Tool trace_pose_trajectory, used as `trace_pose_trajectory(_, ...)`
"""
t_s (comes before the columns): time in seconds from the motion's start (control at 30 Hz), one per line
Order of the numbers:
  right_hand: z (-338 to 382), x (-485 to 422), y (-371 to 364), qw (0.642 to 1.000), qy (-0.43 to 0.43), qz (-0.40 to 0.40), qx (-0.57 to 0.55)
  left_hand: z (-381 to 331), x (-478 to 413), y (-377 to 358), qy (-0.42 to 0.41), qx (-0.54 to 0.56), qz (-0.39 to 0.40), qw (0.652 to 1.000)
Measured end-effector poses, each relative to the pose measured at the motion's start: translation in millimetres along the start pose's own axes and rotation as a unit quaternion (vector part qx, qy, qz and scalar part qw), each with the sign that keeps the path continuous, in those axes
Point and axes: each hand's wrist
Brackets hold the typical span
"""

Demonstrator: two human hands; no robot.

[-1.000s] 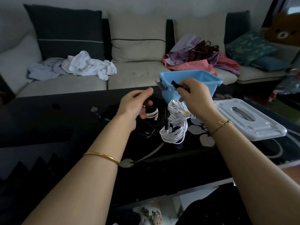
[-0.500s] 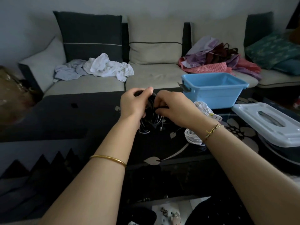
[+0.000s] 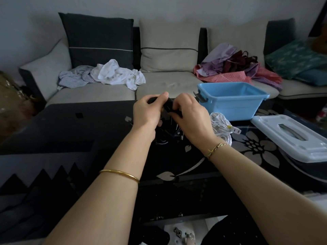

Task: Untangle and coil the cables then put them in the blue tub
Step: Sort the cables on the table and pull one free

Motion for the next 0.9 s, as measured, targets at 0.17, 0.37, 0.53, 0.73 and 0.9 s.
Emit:
trace_pose_trajectory(0.17, 3.9, -6.1, 1.0, 0.998, -0.046, -0.037, 0.004, -4.0, 5.6, -5.5, -0.001, 0.030, 0.031, 0.999)
trace_pose_trajectory(0.37, -6.0, -7.8, 3.1, 0.987, -0.078, 0.007, 0.140, -4.3, 7.9, -9.0, -0.004, 0.041, 0.067, 0.997)
trace_pose_trajectory(0.53, -10.5, -7.0, 1.9, 0.982, -0.054, 0.002, 0.181, -7.7, 6.1, -5.1, 0.114, 0.098, 0.138, 0.979)
trace_pose_trajectory(0.73, -8.8, -7.0, -6.2, 0.979, -0.023, -0.035, 0.197, -5.1, -1.5, 4.0, 0.181, 0.092, 0.164, 0.965)
trace_pose_trajectory(0.9, -8.9, -4.2, -8.9, 0.981, -0.002, -0.009, 0.194, -2.1, -4.8, 10.7, 0.162, 0.017, 0.182, 0.970)
Point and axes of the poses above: each hand's wrist, its own x-axis away from the middle knuckle, its own y-axis out of the back of the hand, z = x × y, and after that the axes turned 5 degrees about z, right-handed
